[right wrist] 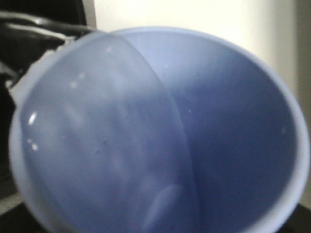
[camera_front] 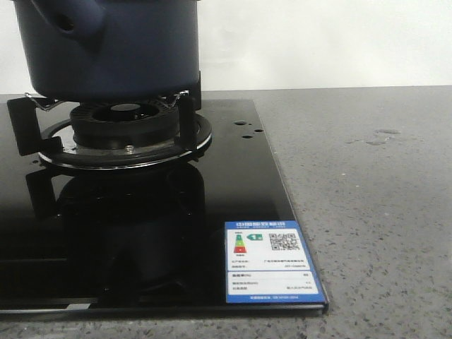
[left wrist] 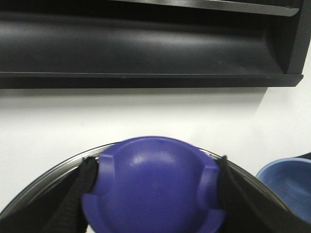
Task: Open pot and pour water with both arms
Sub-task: 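Tilt the cup with the right gripper to pour water into the pot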
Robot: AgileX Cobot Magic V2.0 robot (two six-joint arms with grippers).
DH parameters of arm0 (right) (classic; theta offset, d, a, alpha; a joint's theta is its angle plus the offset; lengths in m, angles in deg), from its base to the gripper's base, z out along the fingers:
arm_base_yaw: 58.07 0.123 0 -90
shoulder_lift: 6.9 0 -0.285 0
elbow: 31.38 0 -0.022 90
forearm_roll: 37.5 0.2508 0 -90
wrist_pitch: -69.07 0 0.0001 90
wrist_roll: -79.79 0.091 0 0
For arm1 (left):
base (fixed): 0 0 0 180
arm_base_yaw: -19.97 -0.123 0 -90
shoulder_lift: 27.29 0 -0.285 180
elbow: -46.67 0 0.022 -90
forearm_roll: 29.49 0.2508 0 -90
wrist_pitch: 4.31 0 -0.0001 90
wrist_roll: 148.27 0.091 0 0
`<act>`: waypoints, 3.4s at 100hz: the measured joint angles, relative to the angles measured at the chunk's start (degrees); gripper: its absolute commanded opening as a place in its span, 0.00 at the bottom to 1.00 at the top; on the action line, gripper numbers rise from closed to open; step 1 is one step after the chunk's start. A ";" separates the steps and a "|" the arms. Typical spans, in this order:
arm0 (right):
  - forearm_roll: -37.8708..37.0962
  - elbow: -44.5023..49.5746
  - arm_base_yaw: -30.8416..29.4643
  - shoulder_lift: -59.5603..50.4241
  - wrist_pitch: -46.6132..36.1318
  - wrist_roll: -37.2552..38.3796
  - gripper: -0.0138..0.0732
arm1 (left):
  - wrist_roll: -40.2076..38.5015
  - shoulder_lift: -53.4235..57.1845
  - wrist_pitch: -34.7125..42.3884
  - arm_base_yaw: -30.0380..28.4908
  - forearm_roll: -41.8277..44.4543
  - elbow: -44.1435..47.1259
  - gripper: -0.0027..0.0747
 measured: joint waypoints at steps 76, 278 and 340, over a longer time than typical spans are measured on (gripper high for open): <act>-16.49 0.00 0.00 0.00 -4.83 -0.22 0.51 | 0.00 0.00 0.00 0.00 0.00 0.00 0.51; -25.56 -0.10 0.00 0.00 -11.63 5.45 0.51 | 0.00 0.00 0.00 0.00 0.00 0.00 0.51; 2.82 2.42 -8.16 -9.03 -7.56 27.86 0.51 | 0.00 0.00 0.00 0.00 0.00 0.00 0.51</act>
